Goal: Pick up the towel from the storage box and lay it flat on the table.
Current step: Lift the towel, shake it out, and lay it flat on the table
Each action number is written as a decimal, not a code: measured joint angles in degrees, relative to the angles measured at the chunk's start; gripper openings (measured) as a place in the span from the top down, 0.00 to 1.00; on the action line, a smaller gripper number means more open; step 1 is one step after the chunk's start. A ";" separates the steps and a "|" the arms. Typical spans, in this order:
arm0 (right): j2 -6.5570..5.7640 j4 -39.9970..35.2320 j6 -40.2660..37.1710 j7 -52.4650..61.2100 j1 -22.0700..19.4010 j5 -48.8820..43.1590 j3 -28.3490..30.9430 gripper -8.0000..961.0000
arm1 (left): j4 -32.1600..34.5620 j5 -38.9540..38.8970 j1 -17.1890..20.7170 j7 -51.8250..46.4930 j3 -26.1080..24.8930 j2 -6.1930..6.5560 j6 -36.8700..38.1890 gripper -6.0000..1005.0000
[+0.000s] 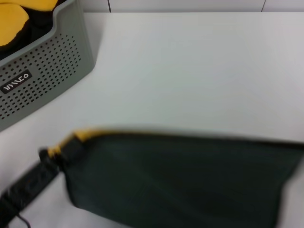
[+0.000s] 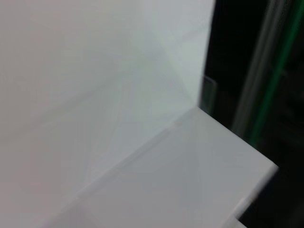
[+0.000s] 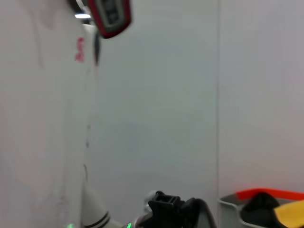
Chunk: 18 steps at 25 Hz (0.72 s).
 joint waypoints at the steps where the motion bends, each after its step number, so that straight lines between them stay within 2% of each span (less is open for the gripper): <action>1: 0.00 0.00 0.00 0.00 0.00 0.00 0.00 1.00 | -3.08 -1.98 -1.48 0.94 -0.09 0.00 -0.04 0.98; 2: 0.77 5.00 0.28 -1.16 3.11 -4.53 3.35 1.00 | -7.97 -4.28 -4.13 2.08 -0.10 0.00 -0.09 0.98; 7: 3.45 12.27 4.25 -3.41 9.00 -16.65 11.79 1.00 | -22.78 -8.51 -16.19 6.49 -0.12 -0.01 -1.11 0.99; 12: 5.49 13.34 12.14 -5.20 10.93 -23.00 13.26 0.99 | -24.19 -9.23 -23.37 6.24 -0.11 -0.59 -10.33 0.99; 15: 5.92 13.75 13.41 -6.77 11.54 -24.38 13.14 0.98 | -24.24 -8.90 -25.92 5.33 0.21 -0.65 -13.44 0.99; 18: 6.25 13.80 14.12 -8.01 11.38 -24.54 13.58 0.97 | -23.30 -8.82 -26.41 5.11 0.28 -0.37 -12.19 0.98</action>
